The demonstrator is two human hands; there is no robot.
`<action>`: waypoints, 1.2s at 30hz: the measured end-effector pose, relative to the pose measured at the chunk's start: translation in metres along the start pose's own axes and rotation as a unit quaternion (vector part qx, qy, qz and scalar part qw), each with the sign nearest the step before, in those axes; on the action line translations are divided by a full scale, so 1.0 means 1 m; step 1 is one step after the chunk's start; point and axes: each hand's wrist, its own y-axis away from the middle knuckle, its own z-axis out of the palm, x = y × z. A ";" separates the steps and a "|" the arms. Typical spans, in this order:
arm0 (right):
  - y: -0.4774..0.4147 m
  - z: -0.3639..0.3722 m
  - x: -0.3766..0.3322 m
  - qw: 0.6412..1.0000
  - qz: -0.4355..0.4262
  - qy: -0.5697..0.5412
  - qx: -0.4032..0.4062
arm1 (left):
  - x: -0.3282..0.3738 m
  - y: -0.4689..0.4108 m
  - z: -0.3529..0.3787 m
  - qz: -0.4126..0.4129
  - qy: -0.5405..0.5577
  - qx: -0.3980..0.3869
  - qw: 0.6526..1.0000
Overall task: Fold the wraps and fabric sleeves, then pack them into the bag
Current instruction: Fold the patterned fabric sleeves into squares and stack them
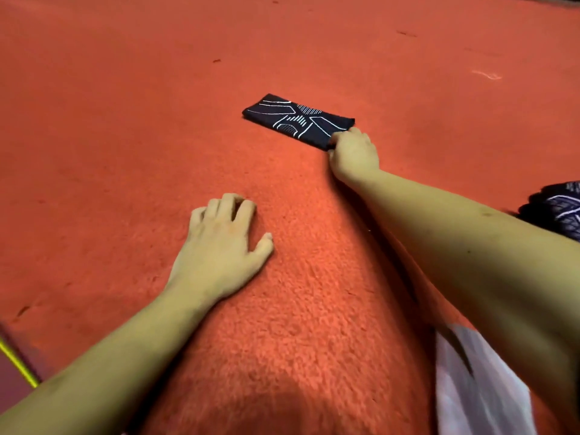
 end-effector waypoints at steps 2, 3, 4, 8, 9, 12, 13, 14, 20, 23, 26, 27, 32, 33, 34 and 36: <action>-0.001 -0.004 -0.001 0.999 -0.017 0.037 0.018 | 0.000 0.001 0.000 -0.001 -0.003 -0.002 1.000; 0.000 -0.008 -0.002 0.997 -0.030 0.062 0.024 | 0.001 0.000 0.000 -0.002 -0.005 -0.003 1.000; 0.002 -0.011 -0.002 0.995 -0.044 0.081 0.023 | 0.001 0.000 -0.001 -0.003 -0.006 -0.004 1.000; 0.008 -0.021 0.002 0.997 -0.057 0.054 0.007 | 0.005 0.003 -0.002 -0.004 -0.019 0.004 1.000; 0.008 -0.023 0.003 0.999 -0.043 0.032 -0.001 | 0.006 0.004 -0.003 -0.004 -0.023 0.003 1.000; 0.004 -0.025 0.003 0.999 -0.028 0.021 -0.026 | 0.004 0.003 -0.001 -0.002 -0.029 0.002 1.000; 0.003 -0.023 0.004 0.999 -0.031 0.024 -0.025 | 0.004 0.002 0.000 -0.001 -0.030 0.002 1.000; 0.002 -0.020 0.005 0.999 -0.032 0.020 -0.021 | 0.003 0.001 0.001 -0.001 -0.031 0.003 1.000; 0.002 -0.009 0.005 0.999 -0.033 -0.002 0.005 | 0.001 -0.001 0.003 -0.001 -0.032 0.012 0.999; 0.016 -0.022 -0.003 0.998 -0.058 0.029 0.027 | 0.002 0.000 0.002 0.001 -0.031 0.016 0.999; 0.052 -0.043 -0.013 0.996 -0.084 0.013 0.021 | 0.003 0.001 0.001 0.000 -0.028 0.010 1.000; 0.067 -0.049 -0.016 0.995 -0.097 -0.013 -0.001 | 0.003 0.001 0.001 -0.003 -0.027 0.008 1.000; 0.158 -0.083 -0.031 0.982 -0.152 -0.038 -0.110 | 0.008 0.007 -0.008 -0.005 0.049 0.027 0.998; 0.177 -0.090 -0.033 0.979 -0.160 -0.043 -0.121 | 0.010 0.013 -0.012 0.013 0.076 0.045 0.996; 0.196 -0.096 -0.034 0.976 -0.167 -0.058 -0.130 | 0.013 0.019 -0.016 0.045 0.096 0.065 0.992; 0.227 -0.111 -0.033 0.972 -0.168 -0.098 -0.134 | 0.024 0.034 -0.023 0.138 0.118 0.094 0.979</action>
